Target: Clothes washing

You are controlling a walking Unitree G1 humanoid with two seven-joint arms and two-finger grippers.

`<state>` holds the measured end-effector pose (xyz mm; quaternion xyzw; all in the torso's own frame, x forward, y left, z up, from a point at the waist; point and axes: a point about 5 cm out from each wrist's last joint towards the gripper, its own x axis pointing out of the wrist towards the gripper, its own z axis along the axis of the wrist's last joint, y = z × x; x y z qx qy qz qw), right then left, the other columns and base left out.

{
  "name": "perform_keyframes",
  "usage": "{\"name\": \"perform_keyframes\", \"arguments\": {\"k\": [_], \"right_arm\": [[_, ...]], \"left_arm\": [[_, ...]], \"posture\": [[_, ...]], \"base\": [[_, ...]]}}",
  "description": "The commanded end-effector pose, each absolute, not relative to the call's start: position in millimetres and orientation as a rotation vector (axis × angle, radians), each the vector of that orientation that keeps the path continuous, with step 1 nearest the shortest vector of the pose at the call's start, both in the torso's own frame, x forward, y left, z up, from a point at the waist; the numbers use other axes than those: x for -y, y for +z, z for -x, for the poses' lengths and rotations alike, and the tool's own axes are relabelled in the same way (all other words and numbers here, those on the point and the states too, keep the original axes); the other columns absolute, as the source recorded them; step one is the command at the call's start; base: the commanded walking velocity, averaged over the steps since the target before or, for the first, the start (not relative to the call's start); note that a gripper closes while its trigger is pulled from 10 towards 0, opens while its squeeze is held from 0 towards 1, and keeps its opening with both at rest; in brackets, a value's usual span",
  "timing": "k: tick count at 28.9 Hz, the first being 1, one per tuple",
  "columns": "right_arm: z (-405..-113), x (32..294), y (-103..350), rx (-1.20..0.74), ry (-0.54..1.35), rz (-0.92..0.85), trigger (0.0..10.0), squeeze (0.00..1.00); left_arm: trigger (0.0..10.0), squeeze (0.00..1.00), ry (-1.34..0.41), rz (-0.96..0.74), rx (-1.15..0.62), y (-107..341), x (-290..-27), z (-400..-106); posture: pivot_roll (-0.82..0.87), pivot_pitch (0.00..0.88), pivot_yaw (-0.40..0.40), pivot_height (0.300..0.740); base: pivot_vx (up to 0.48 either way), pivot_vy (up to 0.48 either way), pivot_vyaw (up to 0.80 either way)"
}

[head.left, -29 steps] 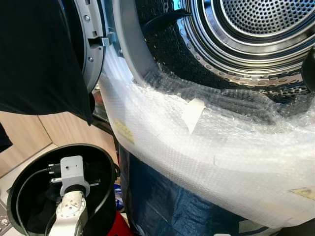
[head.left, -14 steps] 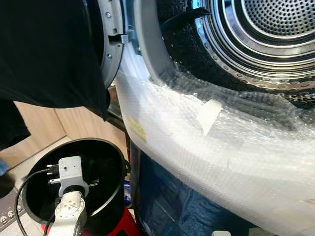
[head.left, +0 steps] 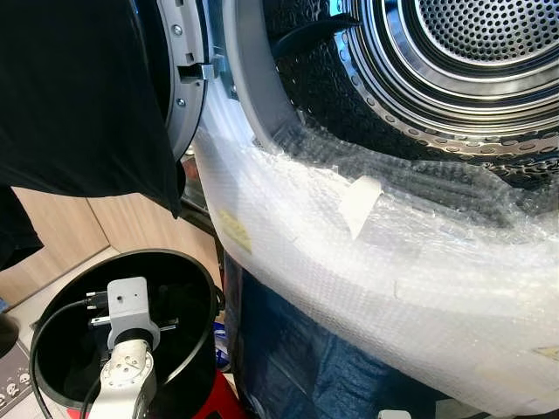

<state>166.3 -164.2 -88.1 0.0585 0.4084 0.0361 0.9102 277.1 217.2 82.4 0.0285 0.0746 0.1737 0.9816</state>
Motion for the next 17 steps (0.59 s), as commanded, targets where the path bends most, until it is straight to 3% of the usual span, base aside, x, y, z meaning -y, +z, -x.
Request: {"name": "perform_keyframes", "arguments": {"k": [1, 10, 14, 17], "right_arm": [[-162.7, 165.0, -89.7, -0.853, 0.065, -0.129, 10.0, 0.00], [-165.2, 165.8, -88.6, -0.847, 0.058, -0.130, 10.0, 0.00], [-166.3, 164.2, -87.7, -0.834, 0.072, -0.130, 10.0, 0.00], [-165.5, 164.3, -88.2, -0.837, 0.065, -0.139, 10.0, 0.00]], "left_arm": [[10.0, 0.00, 0.345, -0.062, -0.147, 83.0, -217.4, -277.3], [10.0, 0.00, 0.331, -0.061, -0.145, 83.6, -215.0, -279.2], [10.0, 0.00, 0.334, -0.061, -0.145, 83.4, -215.0, -278.9], [10.0, 0.00, 0.336, -0.060, -0.145, 83.2, -215.2, -278.4]], "posture": [[0.11, 0.040, -0.011, 0.740], [0.11, 0.040, -0.011, 0.740], [0.11, 0.041, -0.013, 0.740], [0.11, 0.042, -0.014, 0.740]], "base": [[0.000, 0.000, 0.00], [0.000, 0.000, 0.00], [0.000, 0.000, -0.75], [0.000, 0.000, 0.00]]}}
